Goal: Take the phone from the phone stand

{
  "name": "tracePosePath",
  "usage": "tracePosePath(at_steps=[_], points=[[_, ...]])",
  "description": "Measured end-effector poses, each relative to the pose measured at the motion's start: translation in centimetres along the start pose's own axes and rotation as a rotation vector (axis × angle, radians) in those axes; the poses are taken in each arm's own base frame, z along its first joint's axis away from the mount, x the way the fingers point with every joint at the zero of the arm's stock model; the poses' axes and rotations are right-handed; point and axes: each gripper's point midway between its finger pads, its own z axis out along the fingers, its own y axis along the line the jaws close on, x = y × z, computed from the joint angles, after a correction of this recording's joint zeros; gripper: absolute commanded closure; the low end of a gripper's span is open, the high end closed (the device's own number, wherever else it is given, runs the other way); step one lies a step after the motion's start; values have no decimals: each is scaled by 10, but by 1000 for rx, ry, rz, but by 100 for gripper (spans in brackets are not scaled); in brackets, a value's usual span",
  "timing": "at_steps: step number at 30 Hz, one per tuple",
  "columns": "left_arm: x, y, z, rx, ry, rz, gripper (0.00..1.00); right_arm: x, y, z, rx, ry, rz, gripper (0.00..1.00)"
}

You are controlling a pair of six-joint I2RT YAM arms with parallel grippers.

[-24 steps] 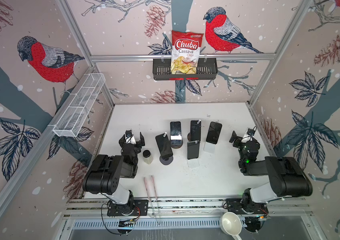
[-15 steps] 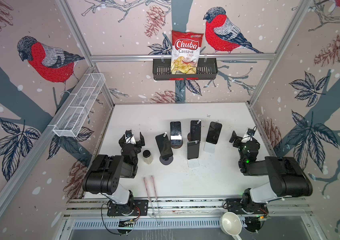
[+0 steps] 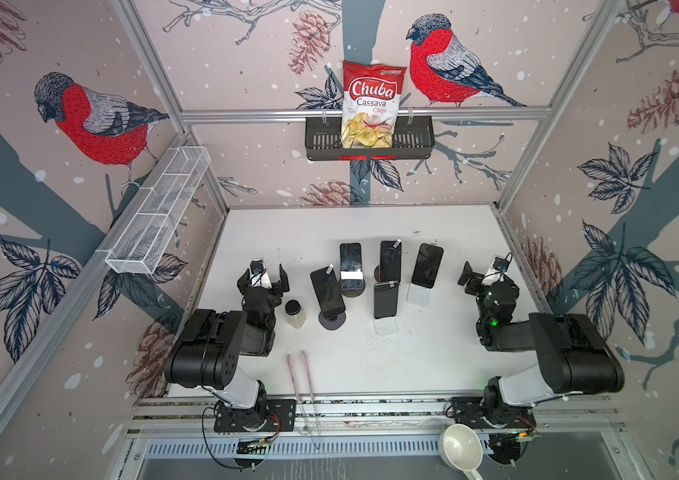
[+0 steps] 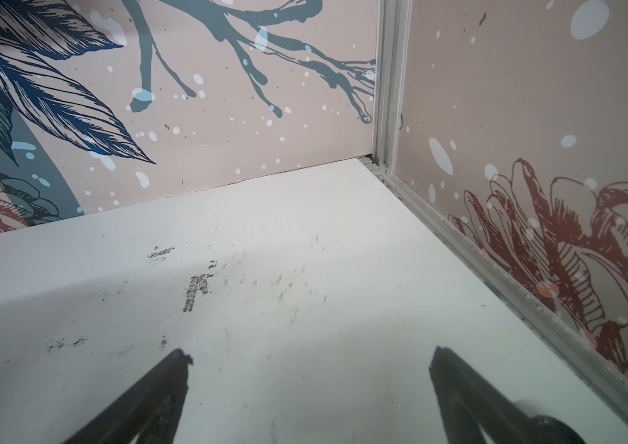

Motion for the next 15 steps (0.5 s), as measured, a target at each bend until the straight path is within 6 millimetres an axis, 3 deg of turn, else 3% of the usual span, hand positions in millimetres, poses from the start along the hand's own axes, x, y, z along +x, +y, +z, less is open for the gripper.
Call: tracePosePath(at_steps=[15], points=[[4,1,-5,3,8,8,2,-2,0,1,6,-1,0,1]])
